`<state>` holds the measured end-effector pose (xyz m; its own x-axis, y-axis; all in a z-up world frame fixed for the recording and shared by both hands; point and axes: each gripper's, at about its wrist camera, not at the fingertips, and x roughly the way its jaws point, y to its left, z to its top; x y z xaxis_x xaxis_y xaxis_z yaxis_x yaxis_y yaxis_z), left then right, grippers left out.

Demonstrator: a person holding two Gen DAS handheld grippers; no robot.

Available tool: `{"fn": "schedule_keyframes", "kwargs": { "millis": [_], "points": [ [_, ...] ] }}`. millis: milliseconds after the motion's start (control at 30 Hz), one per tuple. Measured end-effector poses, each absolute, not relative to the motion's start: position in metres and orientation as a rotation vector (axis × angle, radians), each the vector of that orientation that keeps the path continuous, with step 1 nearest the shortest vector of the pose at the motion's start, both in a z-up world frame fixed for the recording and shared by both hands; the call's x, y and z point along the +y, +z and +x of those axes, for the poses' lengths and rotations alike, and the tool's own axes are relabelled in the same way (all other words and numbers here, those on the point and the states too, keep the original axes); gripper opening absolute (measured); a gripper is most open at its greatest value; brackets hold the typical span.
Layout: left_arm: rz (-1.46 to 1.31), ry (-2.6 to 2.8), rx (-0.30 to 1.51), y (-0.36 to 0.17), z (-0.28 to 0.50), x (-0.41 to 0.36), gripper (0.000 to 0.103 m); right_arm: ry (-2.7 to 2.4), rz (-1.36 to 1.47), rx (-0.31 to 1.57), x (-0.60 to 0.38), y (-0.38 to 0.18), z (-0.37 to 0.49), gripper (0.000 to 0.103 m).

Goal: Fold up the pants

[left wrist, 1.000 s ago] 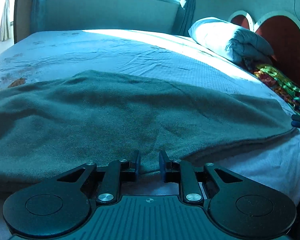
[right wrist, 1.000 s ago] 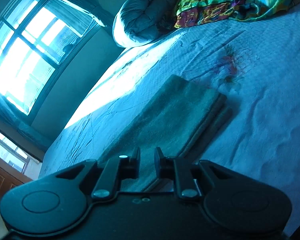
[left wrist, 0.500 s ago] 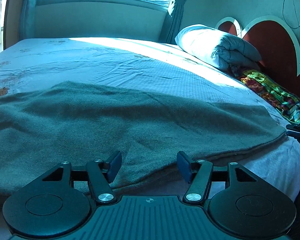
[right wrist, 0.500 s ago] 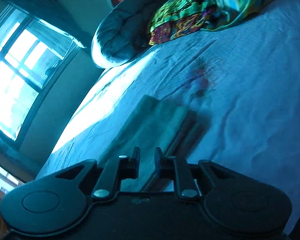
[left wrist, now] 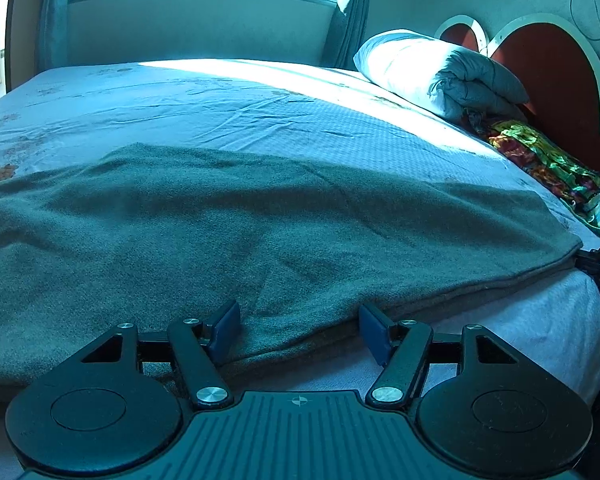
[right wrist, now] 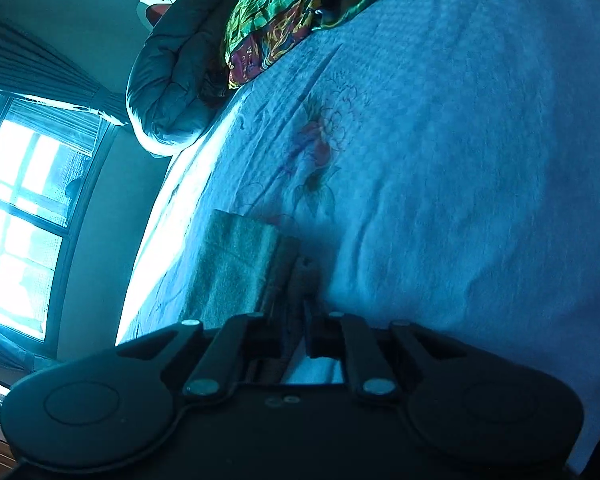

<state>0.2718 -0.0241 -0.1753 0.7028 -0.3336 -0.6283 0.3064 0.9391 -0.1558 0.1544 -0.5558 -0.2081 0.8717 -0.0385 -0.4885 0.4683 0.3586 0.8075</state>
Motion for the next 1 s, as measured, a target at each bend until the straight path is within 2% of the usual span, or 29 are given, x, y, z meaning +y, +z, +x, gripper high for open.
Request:
{"fn": "schedule_keyframes", "kwargs": {
  "millis": [100, 167, 200, 233, 433, 600, 633, 733, 900, 933, 1000],
  "points": [
    [-0.042, -0.352, 0.704, -0.176, 0.271, -0.024, 0.066, -0.316, 1.144, 0.474, -0.559, -0.207, 0.165, 0.003],
    [-0.052, -0.345, 0.700, -0.174, 0.270, -0.023, 0.066, -0.292, 1.122, 0.489, -0.559, -0.199, 0.168, 0.011],
    [-0.050, -0.340, 0.697, -0.173, 0.269, -0.021, 0.066, -0.308, 1.090, 0.510, -0.559, -0.196, 0.170, 0.009],
    [-0.046, -0.326, 0.692, -0.173, 0.269, -0.020, 0.066, -0.334, 1.070, 0.547, -0.559, -0.196, 0.173, 0.000],
    [-0.063, -0.287, 0.695, -0.171, 0.269, -0.001, 0.066, -0.329, 1.133, 0.542, -0.560, -0.194, 0.153, 0.006],
    [-0.035, -0.243, 0.688, -0.170, 0.269, 0.011, 0.066, -0.305, 1.174, 0.507, -0.563, -0.206, 0.160, 0.005],
    [-0.009, -0.214, 0.680, -0.168, 0.267, 0.017, 0.066, -0.307, 1.161, 0.500, -0.562, -0.204, 0.162, 0.002],
    [0.056, -0.092, 0.689, -0.170, 0.265, 0.042, 0.067, -0.285, 1.061, 0.512, -0.560, -0.190, 0.170, 0.000],
    [0.025, -0.078, 0.721, -0.178, 0.266, 0.077, 0.070, -0.185, 0.685, 0.378, -0.541, -0.138, 0.159, 0.000],
    [0.038, -0.083, 0.721, -0.177, 0.267, 0.076, 0.070, -0.213, 0.680, 0.395, -0.547, -0.145, 0.157, 0.000],
    [0.042, -0.096, 0.717, -0.178, 0.267, 0.075, 0.071, -0.257, 0.869, 0.500, -0.577, -0.188, 0.159, 0.000]
  ]
}}
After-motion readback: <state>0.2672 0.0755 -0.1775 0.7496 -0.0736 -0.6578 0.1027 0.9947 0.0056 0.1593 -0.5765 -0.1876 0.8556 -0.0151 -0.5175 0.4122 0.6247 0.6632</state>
